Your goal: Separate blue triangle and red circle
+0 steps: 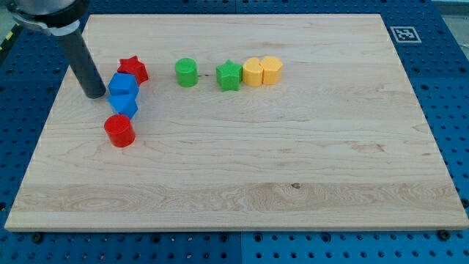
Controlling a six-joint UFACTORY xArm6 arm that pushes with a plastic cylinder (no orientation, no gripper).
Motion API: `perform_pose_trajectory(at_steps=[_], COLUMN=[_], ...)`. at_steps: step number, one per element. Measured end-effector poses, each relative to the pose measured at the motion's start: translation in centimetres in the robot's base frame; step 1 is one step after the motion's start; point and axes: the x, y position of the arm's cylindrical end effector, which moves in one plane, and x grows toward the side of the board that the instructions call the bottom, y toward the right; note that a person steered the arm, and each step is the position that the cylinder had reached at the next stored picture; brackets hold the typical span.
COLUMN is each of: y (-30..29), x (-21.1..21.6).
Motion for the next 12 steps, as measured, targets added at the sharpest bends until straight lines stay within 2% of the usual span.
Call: perform_pose_trajectory(at_steps=[4, 5, 7, 9, 10, 12], y=[1.6, -2.9, -3.8, -3.8, -3.2, 4.4], x=[0.0, 1.1, 5.6, 5.9, 5.9, 6.0])
